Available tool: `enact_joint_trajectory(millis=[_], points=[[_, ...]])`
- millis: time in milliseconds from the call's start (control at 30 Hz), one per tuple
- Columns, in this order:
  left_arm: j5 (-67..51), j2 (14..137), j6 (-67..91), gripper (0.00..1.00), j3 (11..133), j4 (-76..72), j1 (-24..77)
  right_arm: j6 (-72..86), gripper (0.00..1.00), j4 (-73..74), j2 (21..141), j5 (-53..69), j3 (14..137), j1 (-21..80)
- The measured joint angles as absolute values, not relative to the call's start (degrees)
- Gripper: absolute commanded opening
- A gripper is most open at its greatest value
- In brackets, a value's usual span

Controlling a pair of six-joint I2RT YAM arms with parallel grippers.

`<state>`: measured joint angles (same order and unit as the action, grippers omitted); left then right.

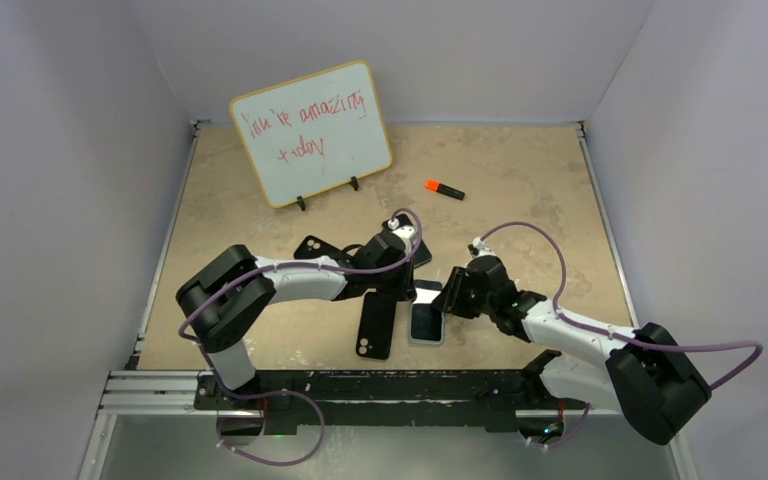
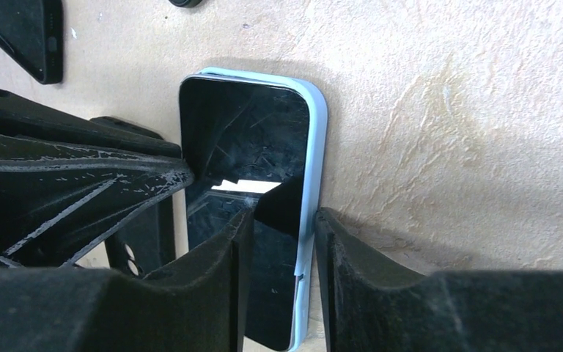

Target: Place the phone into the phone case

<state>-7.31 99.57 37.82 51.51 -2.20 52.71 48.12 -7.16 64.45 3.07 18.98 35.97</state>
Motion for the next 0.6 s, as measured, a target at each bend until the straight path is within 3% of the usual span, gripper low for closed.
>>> enact_joint_trajectory(millis=[267, 600], points=[[-7.0, 99.0, 37.9, 0.24, 52.9, 1.7, 53.0, 48.8, 0.49, -4.6, 60.6, 4.2, 19.4, 36.0], [-7.0, 95.2, 37.9, 0.26, 53.3, 5.4, 53.4, 50.3, 0.6, -1.5, 56.9, 4.3, 19.4, 36.3]])
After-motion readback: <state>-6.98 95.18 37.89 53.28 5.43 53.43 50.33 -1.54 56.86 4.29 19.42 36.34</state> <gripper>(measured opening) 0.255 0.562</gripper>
